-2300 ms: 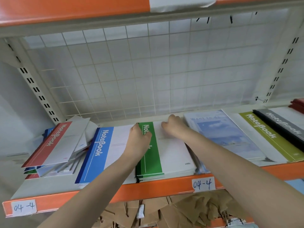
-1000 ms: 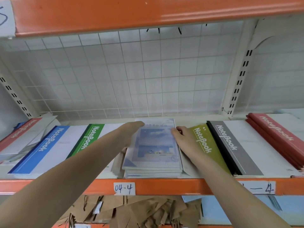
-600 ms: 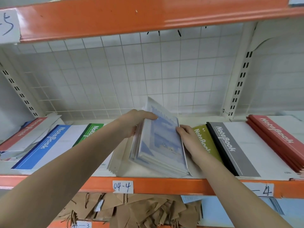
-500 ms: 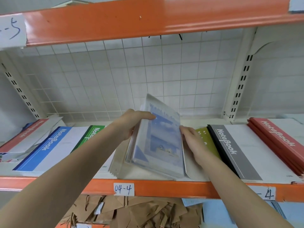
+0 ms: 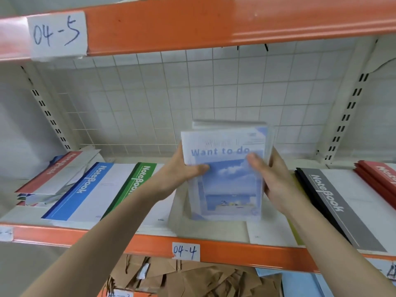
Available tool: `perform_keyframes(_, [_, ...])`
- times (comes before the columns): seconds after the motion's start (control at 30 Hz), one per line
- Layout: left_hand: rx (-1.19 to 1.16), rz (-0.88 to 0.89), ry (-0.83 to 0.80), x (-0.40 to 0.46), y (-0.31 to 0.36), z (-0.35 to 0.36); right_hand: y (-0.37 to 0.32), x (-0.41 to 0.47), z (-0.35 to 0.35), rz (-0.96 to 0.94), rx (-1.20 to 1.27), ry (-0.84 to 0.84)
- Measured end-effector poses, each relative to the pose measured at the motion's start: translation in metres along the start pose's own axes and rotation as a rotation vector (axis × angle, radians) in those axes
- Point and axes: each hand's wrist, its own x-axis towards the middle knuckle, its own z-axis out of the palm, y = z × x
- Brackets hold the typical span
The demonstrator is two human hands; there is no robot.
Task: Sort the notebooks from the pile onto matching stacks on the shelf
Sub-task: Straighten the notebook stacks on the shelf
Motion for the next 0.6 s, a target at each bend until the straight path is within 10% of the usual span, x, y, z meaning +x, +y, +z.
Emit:
perform_keyframes(0.4, [0.283,0.133,-0.024,-0.009,-0.021,-0.013,0.002,-0.017,0.026,-0.220,-0.219,0.164])
perform_keyframes(0.6, [0.337,0.088,0.145,0.006,0.014,-0.028,-0.017,0.024,0.036,0.120,-0.179,0.257])
